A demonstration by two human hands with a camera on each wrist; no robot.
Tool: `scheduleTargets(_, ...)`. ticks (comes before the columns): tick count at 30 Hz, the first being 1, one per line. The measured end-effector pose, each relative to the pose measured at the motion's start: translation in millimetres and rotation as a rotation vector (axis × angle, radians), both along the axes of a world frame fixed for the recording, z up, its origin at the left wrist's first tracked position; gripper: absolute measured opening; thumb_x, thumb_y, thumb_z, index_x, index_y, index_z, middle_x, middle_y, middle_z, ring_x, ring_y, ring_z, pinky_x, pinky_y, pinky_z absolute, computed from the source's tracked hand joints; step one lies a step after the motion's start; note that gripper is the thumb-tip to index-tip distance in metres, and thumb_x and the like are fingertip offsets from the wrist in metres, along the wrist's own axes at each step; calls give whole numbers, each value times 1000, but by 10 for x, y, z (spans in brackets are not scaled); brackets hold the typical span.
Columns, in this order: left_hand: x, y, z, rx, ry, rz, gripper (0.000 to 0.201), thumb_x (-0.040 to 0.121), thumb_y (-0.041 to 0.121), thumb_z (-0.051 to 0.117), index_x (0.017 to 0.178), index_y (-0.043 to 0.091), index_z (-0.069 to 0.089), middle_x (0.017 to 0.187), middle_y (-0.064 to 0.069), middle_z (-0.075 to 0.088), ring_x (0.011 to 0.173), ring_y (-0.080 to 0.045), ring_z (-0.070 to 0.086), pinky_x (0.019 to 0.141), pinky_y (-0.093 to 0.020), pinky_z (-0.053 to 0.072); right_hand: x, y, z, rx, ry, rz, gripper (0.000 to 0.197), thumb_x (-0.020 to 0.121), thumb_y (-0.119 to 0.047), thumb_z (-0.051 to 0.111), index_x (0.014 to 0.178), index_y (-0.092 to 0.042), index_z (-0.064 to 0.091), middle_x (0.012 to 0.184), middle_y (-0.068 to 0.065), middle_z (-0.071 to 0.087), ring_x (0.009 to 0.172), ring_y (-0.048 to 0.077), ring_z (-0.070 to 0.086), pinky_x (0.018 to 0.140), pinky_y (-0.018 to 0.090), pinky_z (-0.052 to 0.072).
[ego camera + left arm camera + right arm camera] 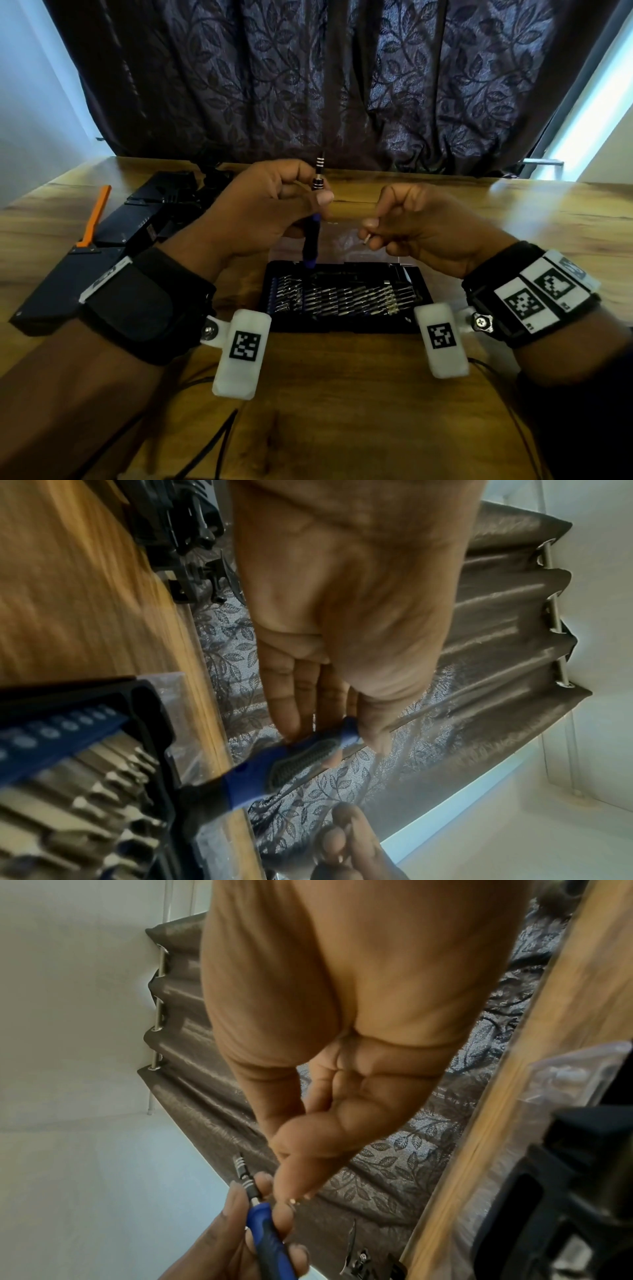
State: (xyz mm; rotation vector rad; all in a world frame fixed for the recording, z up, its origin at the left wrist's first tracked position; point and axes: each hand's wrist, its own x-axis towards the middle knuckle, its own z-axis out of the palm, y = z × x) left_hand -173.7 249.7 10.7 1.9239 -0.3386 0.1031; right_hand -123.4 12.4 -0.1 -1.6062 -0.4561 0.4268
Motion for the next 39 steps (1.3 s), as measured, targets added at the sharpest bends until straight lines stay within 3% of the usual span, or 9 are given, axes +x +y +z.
scheduleTargets(4, -5, -43, -10, -41, -31, -5, 25, 83, 31, 69, 104, 19, 71, 86, -4, 76, 82, -11, 72, 75, -34, 64, 50, 7, -33, -54, -111, 2, 14, 105, -7, 50, 109, -16, 59, 75, 1, 61, 59, 13, 54, 48, 22, 39)
scheduleTargets(9, -8, -77, -84, 193, -203, -64, 31, 97, 41, 66, 127, 37, 71, 117, 4, 77, 112, -25, 72, 99, -49, 56, 38, 31, 61, 5, -153, -35, 30, 108, -5, 34, 102, -14, 62, 63, -1, 38, 50, 13, 32, 45, 20, 23)
scheduleTargets(13, -16, -124, -125, 260, -234, -80, 32, 94, 39, 67, 125, 34, 71, 111, 21, 76, 100, -10, 74, 87, -32, 58, -8, 62, 113, -122, -288, -23, 22, 108, -20, 48, 101, -6, 63, 58, -4, 38, 47, 11, 29, 45, 23, 22)
scheduleTargets(16, -27, -135, -128, 326, -213, -94, 32, 89, 47, 68, 119, 39, 73, 96, 9, 80, 84, -23, 75, 78, -43, 56, -23, 63, 106, -322, -497, -37, 21, 98, -28, 66, 91, -8, 70, 57, -16, 55, 48, 0, 47, 49, 12, 36)
scheduleTargets(20, -2, -124, -142, 359, -156, -64, 20, 89, 41, 73, 108, 44, 74, 83, 6, 77, 73, -13, 69, 69, -19, 52, 30, 34, 90, -491, -649, -42, 22, 89, -38, 74, 77, -20, 75, 70, -18, 68, 66, -4, 59, 62, 6, 42)
scheduleTargets(23, 32, -116, -147, 379, -83, -90, 26, 89, 37, 77, 115, 33, 75, 84, -7, 74, 65, -13, 63, 61, -14, 45, 42, 10, 88, -582, -667, -25, 24, 88, -39, 76, 73, -20, 75, 62, -19, 64, 60, -3, 56, 57, 8, 39)
scheduleTargets(29, 95, 135, -98, 601, 122, -131, 39, 82, 23, 86, 118, 36, 75, 94, 18, 77, 85, 4, 70, 84, -16, 54, 140, -62, 23, -618, -638, -92, 27, 88, -40, 76, 69, -21, 74, 73, -2, 71, 75, 10, 64, 83, 33, 53)
scheduleTargets(32, 119, 229, -88, 660, 173, -135, 36, 84, 22, 85, 117, 35, 76, 97, 20, 78, 88, 4, 71, 95, -30, 56, 159, -90, 7, -616, -591, -71, 27, 87, -38, 77, 69, -19, 74, 70, -2, 71, 70, 8, 63, 75, 31, 49)
scheduleTargets(39, 120, 329, -81, 734, 161, -98, 27, 81, 28, 86, 106, 37, 79, 95, 18, 78, 87, 7, 69, 90, -26, 54, 142, -165, 17, -744, -456, -2, 21, 81, -38, 82, 73, -19, 79, 56, -20, 65, 59, -11, 57, 66, 23, 37)
